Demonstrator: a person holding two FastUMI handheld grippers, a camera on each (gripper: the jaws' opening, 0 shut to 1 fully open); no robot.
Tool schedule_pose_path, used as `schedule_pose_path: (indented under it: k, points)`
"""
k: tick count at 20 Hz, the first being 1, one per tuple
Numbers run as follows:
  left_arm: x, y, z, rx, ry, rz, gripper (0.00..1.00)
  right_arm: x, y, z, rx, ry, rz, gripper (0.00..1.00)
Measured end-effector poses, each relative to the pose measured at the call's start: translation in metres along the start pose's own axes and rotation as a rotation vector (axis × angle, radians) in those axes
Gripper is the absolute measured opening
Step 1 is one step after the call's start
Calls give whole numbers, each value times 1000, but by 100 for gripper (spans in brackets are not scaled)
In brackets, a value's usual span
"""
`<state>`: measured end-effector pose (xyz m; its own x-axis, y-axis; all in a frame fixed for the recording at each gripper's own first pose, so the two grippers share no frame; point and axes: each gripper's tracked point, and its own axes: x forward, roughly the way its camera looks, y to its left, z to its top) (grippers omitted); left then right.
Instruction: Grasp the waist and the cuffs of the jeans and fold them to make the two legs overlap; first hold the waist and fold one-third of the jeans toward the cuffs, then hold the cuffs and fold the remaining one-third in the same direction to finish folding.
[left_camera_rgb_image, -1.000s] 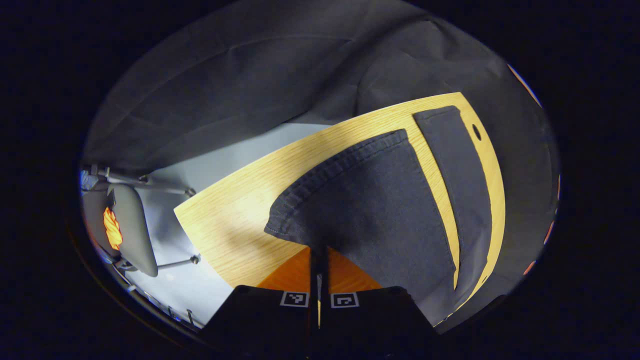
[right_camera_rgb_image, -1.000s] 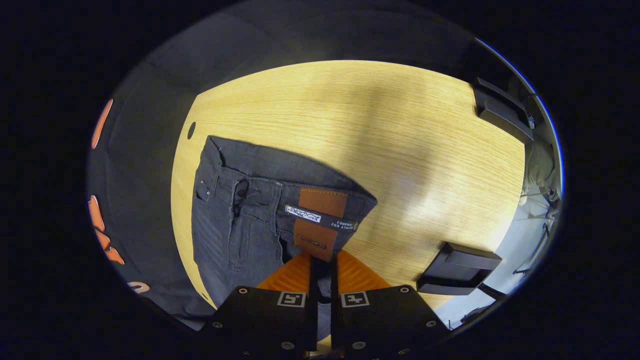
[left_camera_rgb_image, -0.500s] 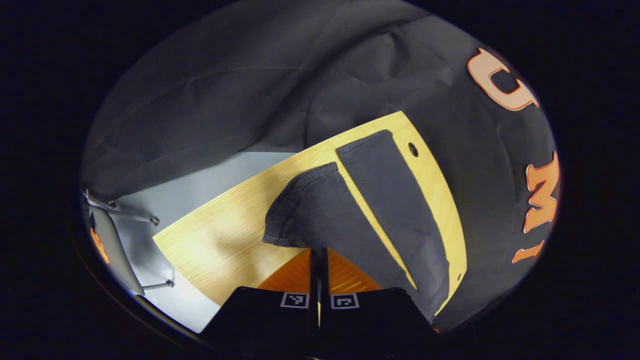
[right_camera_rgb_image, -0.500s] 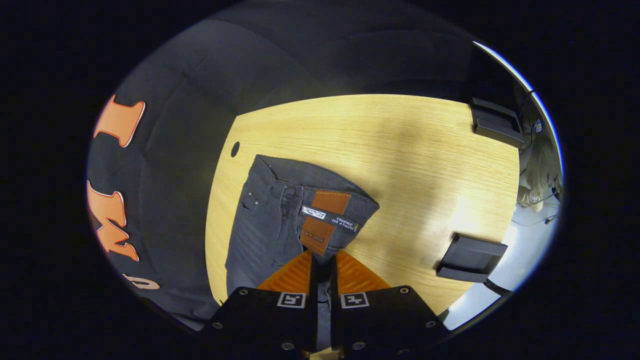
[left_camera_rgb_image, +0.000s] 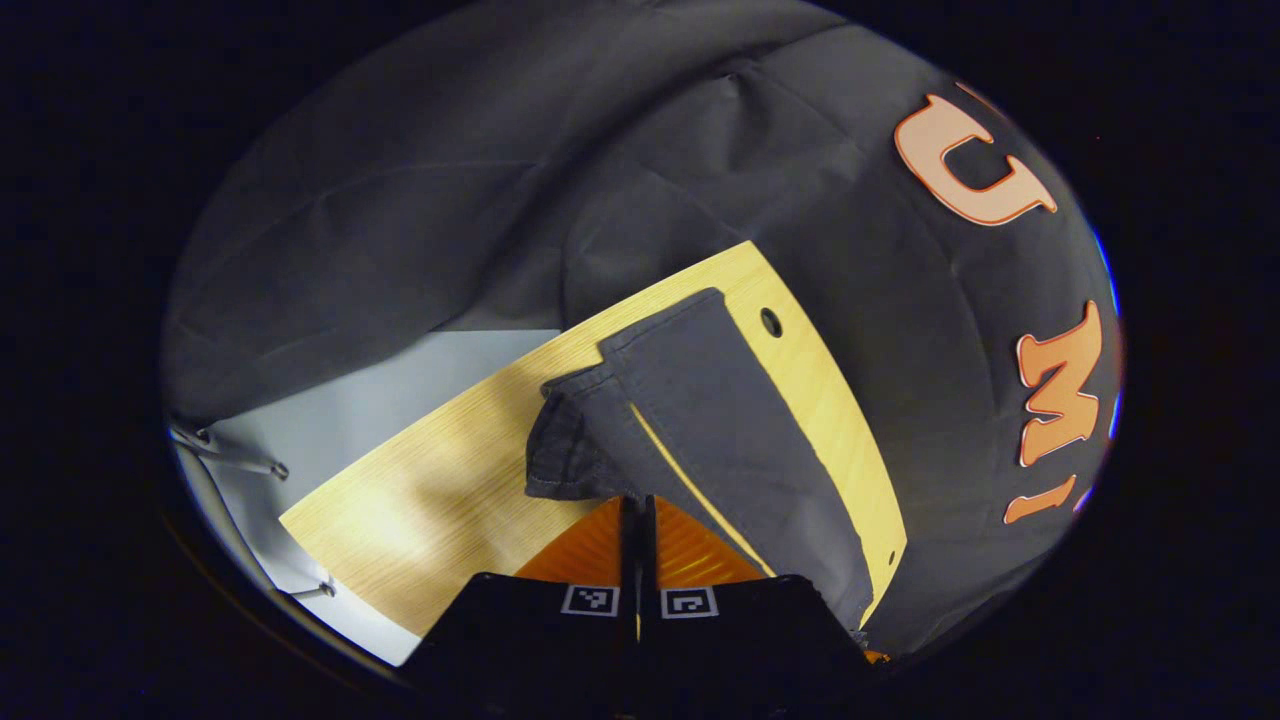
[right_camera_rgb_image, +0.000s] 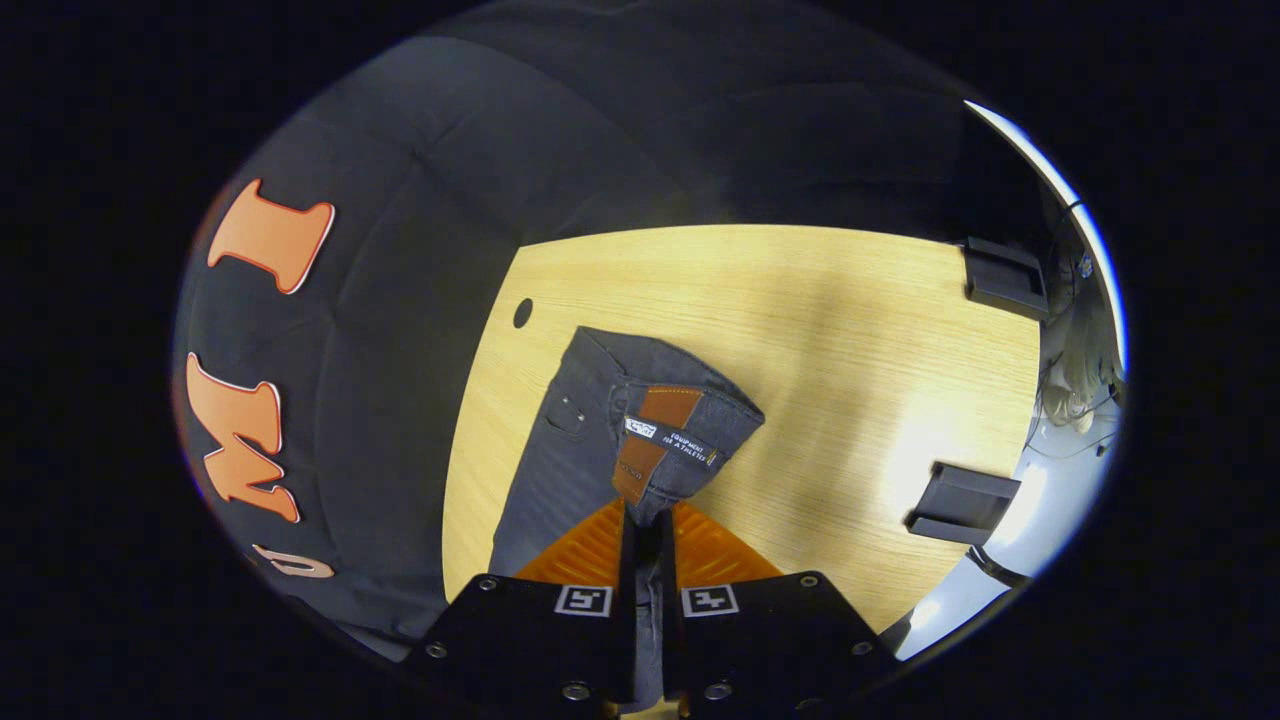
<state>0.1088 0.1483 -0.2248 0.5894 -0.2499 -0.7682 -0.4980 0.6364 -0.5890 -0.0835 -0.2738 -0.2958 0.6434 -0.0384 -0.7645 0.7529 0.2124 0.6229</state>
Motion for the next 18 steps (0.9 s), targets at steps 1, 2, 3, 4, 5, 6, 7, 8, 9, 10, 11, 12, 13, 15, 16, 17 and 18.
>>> schedule_pose_path:
  k: [1, 2, 3, 4, 5, 6, 7, 8, 9, 10, 11, 12, 13, 15, 16, 17, 18]
  points:
    - [-2, -5, 3, -7, -7, -7, 1, -3, 6, 3, -4, -15, -9, 11]
    - [-2, -15, 11, -6, -11, -34, 1, -1, 13, 5, -11, -25, -10, 11]
    - [-1, -21, 16, -12, -21, -47, 1, -4, 20, 3, -18, -12, -1, 11]
    - [0, -30, 23, -9, -23, -65, 1, -5, 27, 4, -6, -18, 4, 11]
    - [3, -35, 28, -14, -26, -70, 1, -7, 32, 6, 6, -26, 4, 11]
    - [8, -40, 38, -18, -27, -86, 1, -9, 36, 9, 14, -38, 5, 11]
    - [9, -41, 47, -32, -37, -84, 1, -11, 40, 12, 35, -55, 4, 11]
    - [15, -42, 54, -33, -31, -81, 1, -14, 43, 12, 50, -57, 4, 11]
    - [23, -41, 60, -47, -29, -71, 1, -17, 45, 15, 71, -67, -3, 11]
    - [30, -41, 66, -51, -14, -66, 1, -17, 46, 16, 79, -68, -10, 11]
    - [35, -40, 71, -65, -13, -57, 1, -18, 44, 18, 94, -76, -22, 11]
    - [40, -41, 75, -71, -2, -54, 1, -17, 46, 19, 113, -73, -24, 11]
    - [45, -42, 79, -78, -1, -44, 1, -16, 49, 21, 135, -74, -21, 11]
    - [51, -48, 81, -75, -4, -36, 1, -10, 50, 24, 142, -67, -24, 11]
    - [52, -51, 85, -72, -18, -29, 1, -6, 51, 26, 139, -59, -29, 11]
    - [57, -56, 90, -66, -33, -21, 1, 2, 51, 27, 139, -44, -32, 11]
    - [61, -56, 93, -65, -45, -2, 1, 6, 52, 30, 152, -33, -34, 11]
